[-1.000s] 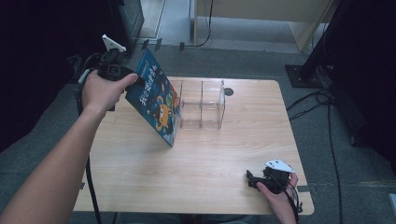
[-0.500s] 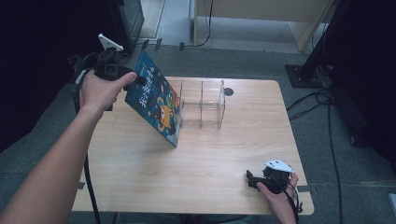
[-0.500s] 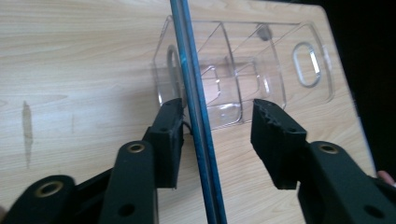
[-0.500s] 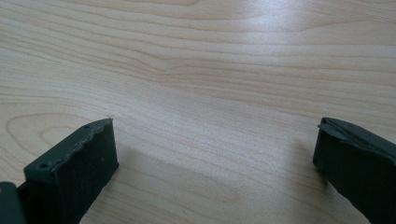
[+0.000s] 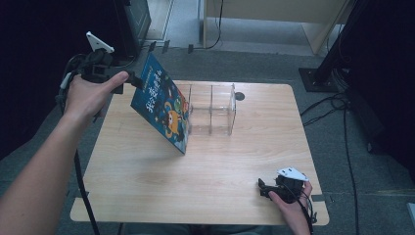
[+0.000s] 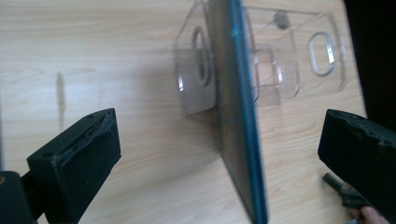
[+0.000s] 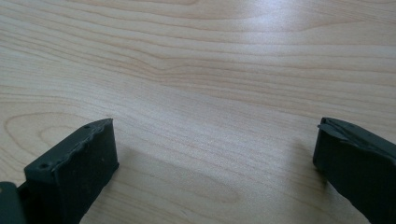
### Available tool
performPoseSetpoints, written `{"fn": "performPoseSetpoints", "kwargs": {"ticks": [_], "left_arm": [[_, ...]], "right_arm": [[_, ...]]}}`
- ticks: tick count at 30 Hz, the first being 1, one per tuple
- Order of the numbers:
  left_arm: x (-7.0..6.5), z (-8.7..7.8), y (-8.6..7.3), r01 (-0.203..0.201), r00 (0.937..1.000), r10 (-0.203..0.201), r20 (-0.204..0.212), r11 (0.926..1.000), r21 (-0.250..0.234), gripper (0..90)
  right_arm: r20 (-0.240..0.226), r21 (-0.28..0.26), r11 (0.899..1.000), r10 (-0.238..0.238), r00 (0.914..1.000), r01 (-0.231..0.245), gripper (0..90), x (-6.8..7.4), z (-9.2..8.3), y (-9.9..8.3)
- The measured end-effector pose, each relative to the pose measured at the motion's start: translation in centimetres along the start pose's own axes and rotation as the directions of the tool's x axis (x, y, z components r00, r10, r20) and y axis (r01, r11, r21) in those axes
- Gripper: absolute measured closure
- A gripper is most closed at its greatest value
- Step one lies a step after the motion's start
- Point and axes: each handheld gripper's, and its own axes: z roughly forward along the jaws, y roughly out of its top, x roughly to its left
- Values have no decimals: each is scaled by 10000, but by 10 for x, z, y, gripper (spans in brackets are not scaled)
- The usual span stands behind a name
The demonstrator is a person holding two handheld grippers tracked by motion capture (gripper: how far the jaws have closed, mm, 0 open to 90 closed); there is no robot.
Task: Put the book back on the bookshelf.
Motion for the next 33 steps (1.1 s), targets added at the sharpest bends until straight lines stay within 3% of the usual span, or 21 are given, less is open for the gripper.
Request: {"fn": "performPoseSetpoints", "kwargs": {"ticks": [5,17,33], "left_arm": [[10,-8,-5,4,9992,-3,-391,10000,25,0],[28,-20,-17,216,9984,-223,-513,9997,-145,0],[53,-7,-47,309,9971,-304,-702,9995,53,0]], "right_arm": [[17,23,10000,-17,10000,17,0,0,0,0],[62,40,10000,-28,10000,27,0,1,0,0],[128,56,10000,-57,9999,56,0,1,1,0]]}}
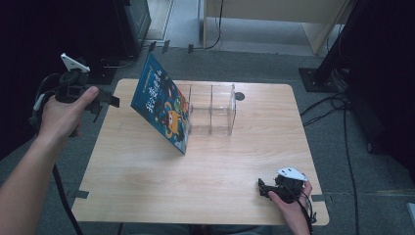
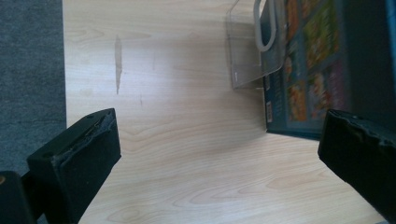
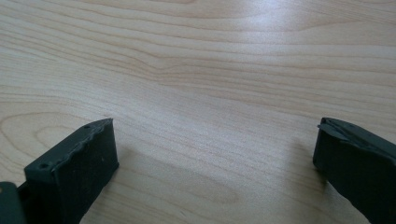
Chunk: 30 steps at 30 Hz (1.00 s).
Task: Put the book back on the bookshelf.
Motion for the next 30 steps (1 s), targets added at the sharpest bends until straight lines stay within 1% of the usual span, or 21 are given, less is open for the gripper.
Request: {"fn": "performPoseSetpoints", "kwargs": {"ticks": [2,6,7,9,13,16,20,24,26,28,30], "left_arm": [[2,2,-4,47,10000,-47,-73,10000,-66,0],[6,5,-12,62,10000,-62,-49,10000,-58,0],[6,6,-13,55,10000,-55,-57,10000,-57,0],[5,9,-18,-53,9997,53,-244,10000,-10,0],[2,15,-25,-151,9995,151,-288,9999,-4,0],[2,21,-31,-137,9993,139,-353,9999,69,0],[4,30,-38,-98,9996,101,-263,9999,119,0],[6,40,-45,-1,9992,10,-389,9997,224,0],[6,44,-48,50,9990,-41,-434,9998,199,0],[5,49,-51,6,9986,3,-533,9998,174,0],[4,54,-55,-31,9987,41,-517,9998,198,0]], "right_arm": [[1,0,10000,-2,10000,2,0,0,0,0],[0,1,10000,-3,10000,3,0,0,0,0],[-7,-3,10000,-8,10000,8,0,0,0,0],[2,1,10000,7,10000,-7,0,0,0,0],[18,3,10000,31,10000,-31,0,0,0,0],[17,4,10000,37,10000,-37,0,0,0,0],[16,3,10000,32,10000,-32,0,0,0,0],[17,3,10000,30,10000,-30,0,0,0,0],[16,4,10000,29,10000,-29,0,0,0,0],[18,2,10000,31,10000,-31,0,0,0,0],[18,3,10000,29,10000,-29,0,0,0,0]]}}
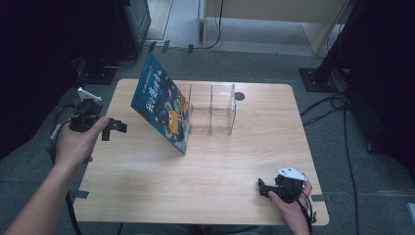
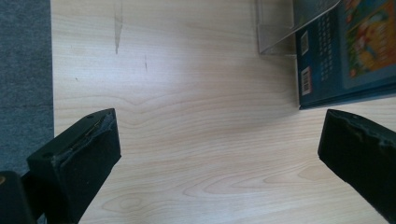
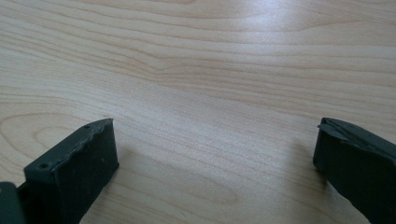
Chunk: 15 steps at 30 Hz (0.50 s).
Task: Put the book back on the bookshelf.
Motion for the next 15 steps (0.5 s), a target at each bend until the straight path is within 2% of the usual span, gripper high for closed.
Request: {"fn": "performPoseSetpoints", "kwargs": {"ticks": [11,13,15], "left_arm": [[-4,31,-24,-170,9997,174,-198,9997,197,0],[-5,37,-29,-208,9990,213,-402,9997,129,0],[-5,42,-34,-175,9993,179,-330,9998,130,0]], "right_arm": [[-1,2,10000,3,10000,-3,0,0,0,0],[-1,7,10000,13,10000,-13,0,0,0,0],[-3,2,10000,23,10000,-23,0,0,0,0]]}}
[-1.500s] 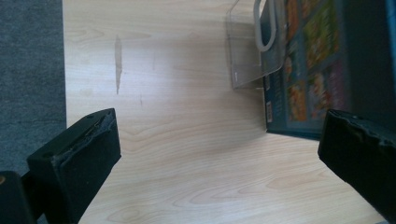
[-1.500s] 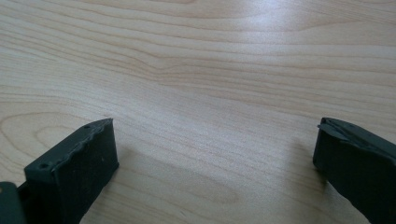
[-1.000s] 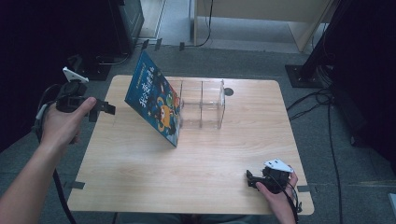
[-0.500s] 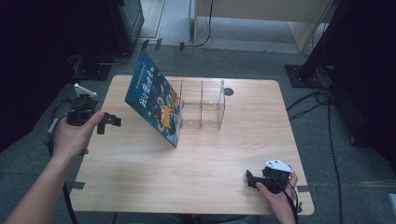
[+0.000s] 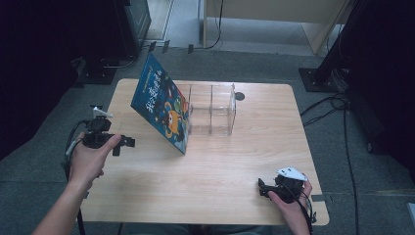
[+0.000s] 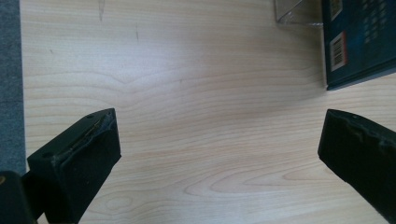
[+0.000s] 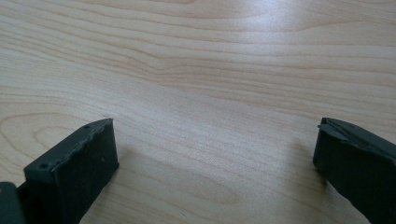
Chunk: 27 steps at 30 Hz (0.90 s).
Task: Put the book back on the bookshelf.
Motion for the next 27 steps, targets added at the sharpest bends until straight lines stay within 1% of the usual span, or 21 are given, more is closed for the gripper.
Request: {"fn": "performPoseSetpoints", "kwargs": {"ticks": [5,7,9,10,13,17,21,23,27], "left_arm": [[0,13,-11,54,9999,-54,162,10000,16,0],[0,18,-17,-3,10000,3,47,10000,13,0],[0,23,-21,6,10000,-6,85,10000,70,0],[0,26,-23,66,9999,-66,76,10000,44,0],[2,34,-30,63,10000,-63,-1,9999,134,0],[4,43,-40,-41,9995,46,-323,9999,133,0],[8,51,-50,23,9987,-24,-501,10000,-25,0],[11,56,-56,29,9977,-36,-670,9999,-97,0],[14,64,-67,17,9974,-25,-717,9999,-119,0]], "right_arm": [[0,-1,10000,0,10000,0,0,0,0,0],[0,-2,10000,1,10000,-1,0,0,0,0],[0,0,10000,1,10000,-1,0,0,0,0],[0,0,10000,1,10000,-1,0,0,0,0],[-2,0,10000,5,10000,-5,0,0,0,0],[0,-3,10000,1,10000,-1,0,0,0,0],[0,-3,10000,-1,10000,1,0,0,0,0],[0,-2,10000,2,10000,-2,0,0,0,0],[16,-2,10000,13,10000,-13,0,0,0,0]]}}
